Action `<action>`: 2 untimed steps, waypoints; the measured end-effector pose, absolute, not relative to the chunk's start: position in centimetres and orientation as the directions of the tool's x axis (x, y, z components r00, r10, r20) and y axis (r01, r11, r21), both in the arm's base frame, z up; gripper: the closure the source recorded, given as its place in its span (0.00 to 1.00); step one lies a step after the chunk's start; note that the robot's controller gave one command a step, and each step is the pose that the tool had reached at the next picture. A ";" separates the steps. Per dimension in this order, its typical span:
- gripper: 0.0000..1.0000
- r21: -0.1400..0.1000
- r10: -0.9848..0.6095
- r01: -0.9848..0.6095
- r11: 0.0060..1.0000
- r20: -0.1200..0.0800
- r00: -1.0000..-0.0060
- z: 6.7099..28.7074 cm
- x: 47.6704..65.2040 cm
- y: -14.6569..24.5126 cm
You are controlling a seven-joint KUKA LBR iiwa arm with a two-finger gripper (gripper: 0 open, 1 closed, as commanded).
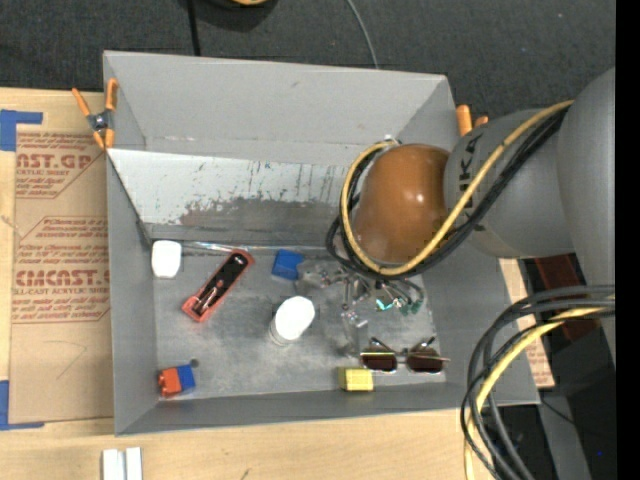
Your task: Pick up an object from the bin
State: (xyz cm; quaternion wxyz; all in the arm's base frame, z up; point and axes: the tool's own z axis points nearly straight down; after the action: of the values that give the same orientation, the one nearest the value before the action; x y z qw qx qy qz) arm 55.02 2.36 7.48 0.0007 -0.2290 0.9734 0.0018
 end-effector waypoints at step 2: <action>0.00 0.002 -0.572 -0.572 0.820 -0.004 -0.820 7.1 56.1 7.6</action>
Offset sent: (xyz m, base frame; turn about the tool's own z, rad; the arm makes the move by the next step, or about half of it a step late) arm 0.0146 0.0641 -0.0048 -0.1720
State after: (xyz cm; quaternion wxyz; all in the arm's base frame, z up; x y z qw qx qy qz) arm 56.05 7.58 7.13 0.0017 -0.2998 0.9540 0.0017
